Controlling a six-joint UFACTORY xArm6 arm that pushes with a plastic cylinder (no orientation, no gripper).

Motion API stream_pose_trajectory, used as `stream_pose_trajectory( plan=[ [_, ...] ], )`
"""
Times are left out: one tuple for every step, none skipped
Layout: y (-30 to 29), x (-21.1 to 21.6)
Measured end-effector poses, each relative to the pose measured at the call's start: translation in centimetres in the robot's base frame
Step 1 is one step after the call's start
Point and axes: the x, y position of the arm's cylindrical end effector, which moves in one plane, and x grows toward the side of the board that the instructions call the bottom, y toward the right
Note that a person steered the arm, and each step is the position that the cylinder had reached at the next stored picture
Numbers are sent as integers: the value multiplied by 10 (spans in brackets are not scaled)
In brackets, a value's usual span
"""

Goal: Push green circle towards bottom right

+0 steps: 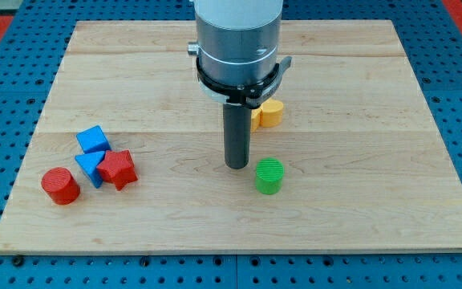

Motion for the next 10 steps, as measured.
stream_pose_trajectory(
  plan=[
    [6,24],
    [-34,34],
    [39,16],
    [76,18],
    [79,6],
    [119,-34],
    [139,-6],
    [67,-52],
    [33,3],
    [84,23]
  ],
)
